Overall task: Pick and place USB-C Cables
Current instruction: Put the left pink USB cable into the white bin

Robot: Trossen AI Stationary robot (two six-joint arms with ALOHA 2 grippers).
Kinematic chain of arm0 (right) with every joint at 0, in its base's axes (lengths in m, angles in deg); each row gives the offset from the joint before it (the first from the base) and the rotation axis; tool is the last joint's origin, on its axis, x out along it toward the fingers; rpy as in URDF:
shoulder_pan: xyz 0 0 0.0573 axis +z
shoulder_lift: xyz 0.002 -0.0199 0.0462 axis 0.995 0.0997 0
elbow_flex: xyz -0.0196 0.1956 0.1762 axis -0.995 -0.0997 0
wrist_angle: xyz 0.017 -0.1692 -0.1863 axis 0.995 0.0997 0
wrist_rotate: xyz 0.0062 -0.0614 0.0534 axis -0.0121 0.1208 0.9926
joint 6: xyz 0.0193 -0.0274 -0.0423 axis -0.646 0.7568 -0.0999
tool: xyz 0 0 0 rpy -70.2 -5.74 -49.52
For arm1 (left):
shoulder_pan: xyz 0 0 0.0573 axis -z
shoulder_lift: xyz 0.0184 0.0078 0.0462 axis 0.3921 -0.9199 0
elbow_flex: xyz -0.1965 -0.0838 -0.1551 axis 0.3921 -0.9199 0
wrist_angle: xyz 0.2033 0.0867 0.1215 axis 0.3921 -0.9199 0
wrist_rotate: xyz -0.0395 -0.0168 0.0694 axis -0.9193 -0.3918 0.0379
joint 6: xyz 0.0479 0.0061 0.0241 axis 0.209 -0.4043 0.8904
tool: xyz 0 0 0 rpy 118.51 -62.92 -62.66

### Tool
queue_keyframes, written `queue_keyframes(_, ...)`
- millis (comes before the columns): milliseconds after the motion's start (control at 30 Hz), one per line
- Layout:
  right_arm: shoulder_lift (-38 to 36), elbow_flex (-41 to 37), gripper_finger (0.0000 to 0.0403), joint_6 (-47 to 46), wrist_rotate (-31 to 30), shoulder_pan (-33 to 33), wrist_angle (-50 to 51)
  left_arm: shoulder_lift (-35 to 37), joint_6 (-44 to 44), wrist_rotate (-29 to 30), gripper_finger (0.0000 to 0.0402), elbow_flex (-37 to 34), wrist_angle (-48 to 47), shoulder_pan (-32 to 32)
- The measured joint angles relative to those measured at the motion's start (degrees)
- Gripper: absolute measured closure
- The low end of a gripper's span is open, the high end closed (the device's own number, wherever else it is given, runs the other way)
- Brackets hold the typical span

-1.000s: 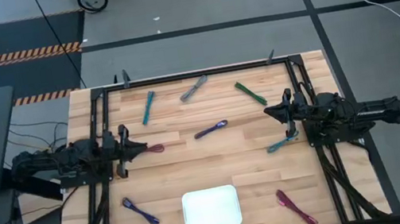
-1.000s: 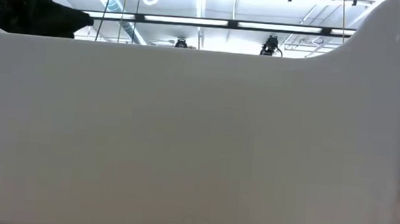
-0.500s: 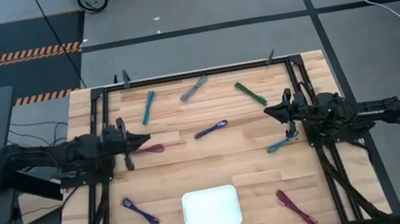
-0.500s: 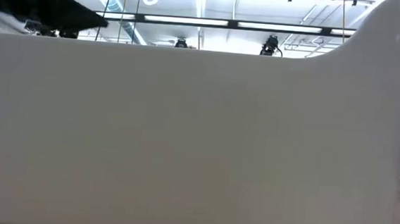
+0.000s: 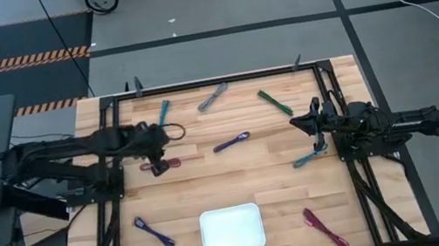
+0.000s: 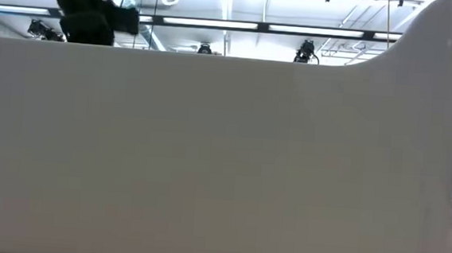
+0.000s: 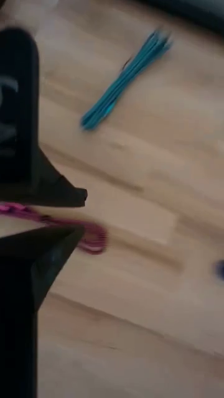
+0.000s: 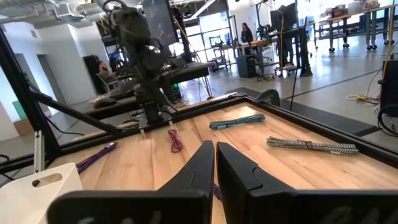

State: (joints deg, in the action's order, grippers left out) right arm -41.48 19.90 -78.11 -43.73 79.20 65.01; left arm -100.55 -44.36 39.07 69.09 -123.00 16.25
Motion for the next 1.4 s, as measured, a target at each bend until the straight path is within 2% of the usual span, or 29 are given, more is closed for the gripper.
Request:
queue_keyframes(133,-0.01,0.00,0.0378,0.01,0.00,0.02,0.00,-6.60,4.53,-8.21,0.0264,0.18,-1.32,-5.68)
queue_keyframes(200,-0.01,0.01,0.0378,0.01,0.00,0.02,0.00,-9.80,7.73,-10.30,0.0231,0.18,-1.34,-7.88)
queue_keyframes(400,0.00,0.02,0.0378,0.00,0.00,0.02,-0.02,-19.24,18.82,-10.19,0.0155,0.21,-0.34,-10.14)
queue_keyframes(567,-0.02,0.01,0.0378,0.01,0.00,0.02,0.00,-25.47,21.95,-10.18,0.0143,0.21,0.19,-9.18)
queue_keyframes(767,0.00,0.01,0.0378,0.01,0.00,0.01,-0.01,-29.27,19.86,-8.15,0.0171,0.21,4.24,-6.22)
queue_keyframes(900,-0.02,0.02,0.0378,0.01,0.02,0.01,0.00,-30.07,15.25,-6.73,0.0211,0.29,5.19,-4.19)
queue_keyframes(1000,0.00,0.00,0.0378,0.01,-0.02,0.02,0.00,-30.17,11.82,-6.62,0.0259,0.29,5.13,-2.82)
queue_keyframes(1167,-0.02,0.02,0.0378,0.00,-0.04,0.02,0.00,-30.19,8.91,-6.53,0.0369,0.30,4.54,-0.90)
queue_keyframes(1200,-0.02,0.02,0.0378,0.00,-0.04,0.02,0.00,-30.19,8.64,-6.41,0.0381,0.37,4.25,-0.64)
queue_keyframes(1300,-0.02,0.02,0.0378,0.00,-0.10,0.02,0.00,-29.67,8.09,-4.79,0.0382,1.43,1.13,0.24)
queue_keyframes(1400,-0.01,0.01,0.0378,0.00,-0.11,0.02,0.00,-27.97,7.36,-2.26,0.0383,6.20,-4.65,1.39)
